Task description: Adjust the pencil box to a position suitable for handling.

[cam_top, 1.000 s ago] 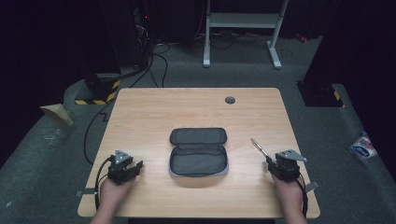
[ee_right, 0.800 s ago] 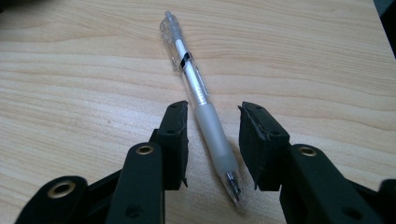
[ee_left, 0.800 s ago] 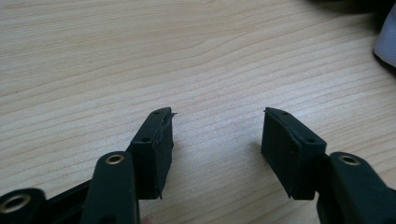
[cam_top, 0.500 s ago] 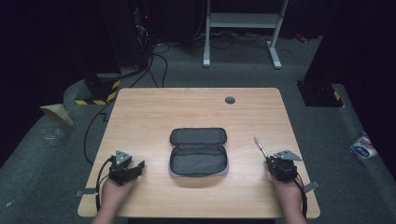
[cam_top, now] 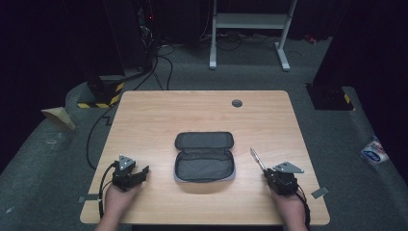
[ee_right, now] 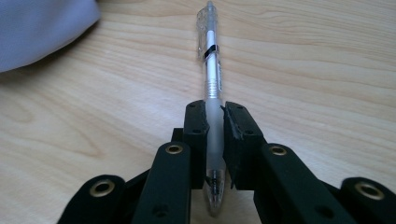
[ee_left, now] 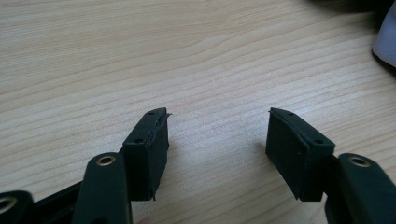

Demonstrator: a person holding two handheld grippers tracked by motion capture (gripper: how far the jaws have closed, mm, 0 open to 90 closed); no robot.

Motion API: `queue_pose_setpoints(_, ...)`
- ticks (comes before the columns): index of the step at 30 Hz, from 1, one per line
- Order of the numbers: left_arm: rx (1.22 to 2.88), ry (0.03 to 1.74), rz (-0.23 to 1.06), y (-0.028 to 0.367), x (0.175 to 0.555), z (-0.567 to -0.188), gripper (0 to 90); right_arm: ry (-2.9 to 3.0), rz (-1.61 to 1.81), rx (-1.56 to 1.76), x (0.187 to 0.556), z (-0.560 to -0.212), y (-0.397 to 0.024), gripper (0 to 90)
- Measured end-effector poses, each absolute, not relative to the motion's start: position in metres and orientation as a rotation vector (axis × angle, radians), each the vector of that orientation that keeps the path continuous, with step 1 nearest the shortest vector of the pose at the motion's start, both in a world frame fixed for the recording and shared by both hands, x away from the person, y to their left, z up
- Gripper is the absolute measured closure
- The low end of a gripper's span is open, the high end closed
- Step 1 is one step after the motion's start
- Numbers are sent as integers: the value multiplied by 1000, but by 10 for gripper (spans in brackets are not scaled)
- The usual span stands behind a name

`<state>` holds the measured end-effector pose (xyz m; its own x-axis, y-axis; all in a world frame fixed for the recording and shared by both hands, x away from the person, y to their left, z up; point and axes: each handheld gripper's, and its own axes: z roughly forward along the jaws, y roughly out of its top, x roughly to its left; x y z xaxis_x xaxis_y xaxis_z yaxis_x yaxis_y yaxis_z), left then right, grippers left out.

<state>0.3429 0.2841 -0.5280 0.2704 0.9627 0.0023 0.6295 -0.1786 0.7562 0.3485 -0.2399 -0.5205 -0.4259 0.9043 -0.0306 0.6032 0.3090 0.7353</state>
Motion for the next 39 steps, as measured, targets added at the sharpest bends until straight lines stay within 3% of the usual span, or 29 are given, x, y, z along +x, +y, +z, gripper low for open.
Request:
queue_pose_setpoints(7,1896,1436,659,284,343,-528,393,2170,904,1307,338,-520,-231,783)
queue_pose_setpoints(15,1897,1434,659,284,343,-528,392,2124,966,1285,342,-510,-230,564)
queue_pose_setpoints(21,1895,1434,661,284,343,-528,393,2133,1008,1355,365,-510,-227,513)
queue_pose_setpoints(32,1894,1437,661,284,343,-528,393,2207,899,1331,386,-517,-214,620)
queue_pose_setpoints(37,1892,1440,661,284,343,-528,392,2235,853,1273,383,-515,-206,766)
queue_pose_setpoints(39,1890,1442,663,283,343,-528,392,2227,843,1270,382,-516,-203,782)
